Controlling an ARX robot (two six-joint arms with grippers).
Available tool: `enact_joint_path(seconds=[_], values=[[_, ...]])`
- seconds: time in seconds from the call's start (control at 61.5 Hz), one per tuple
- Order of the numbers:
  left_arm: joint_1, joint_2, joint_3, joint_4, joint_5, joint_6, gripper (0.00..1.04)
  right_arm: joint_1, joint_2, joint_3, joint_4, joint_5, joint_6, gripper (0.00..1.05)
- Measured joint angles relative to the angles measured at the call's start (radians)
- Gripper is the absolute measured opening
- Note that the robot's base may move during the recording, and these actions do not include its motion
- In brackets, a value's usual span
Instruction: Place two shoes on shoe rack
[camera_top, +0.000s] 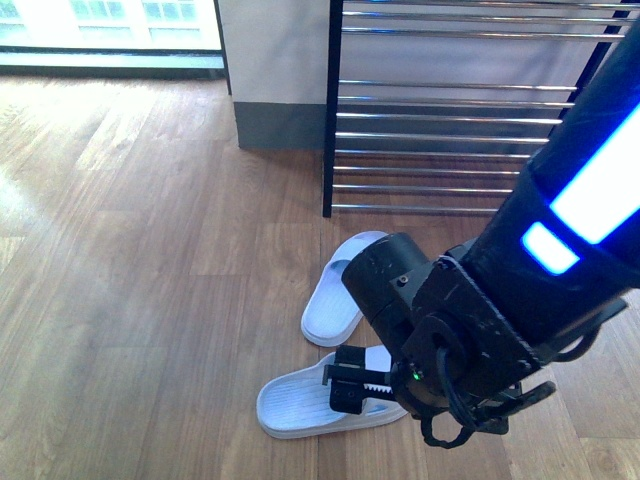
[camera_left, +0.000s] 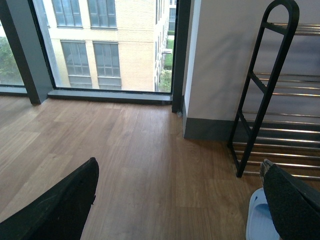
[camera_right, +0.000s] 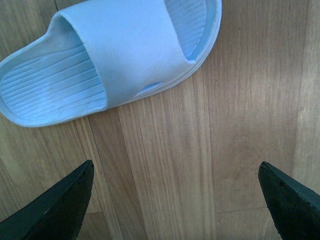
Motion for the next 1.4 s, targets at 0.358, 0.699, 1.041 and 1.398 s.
enact_joint_path(seconds=[0.358, 0.699, 1.041, 1.398], values=[[0.000, 0.000, 0.000, 0.000, 0.000, 0.000, 0.95, 0.034, 0.134, 0.224, -0.096, -0.085, 0.137, 0.95], [0.000, 0.000, 0.000, 0.000, 0.000, 0.000, 0.95, 0.039, 0.252, 0.339, -0.134, -0.074, 0.135, 0.95], [0.000, 0.000, 0.000, 0.000, 0.000, 0.000, 0.95, -0.006, 0.309, 0.345, -0.092, 0.032, 0.077, 0.95], [0.000, 0.000, 0.000, 0.000, 0.000, 0.000, 0.95, -0.117, 0.299, 0.186, 0.114, 0.074, 0.034, 0.95]])
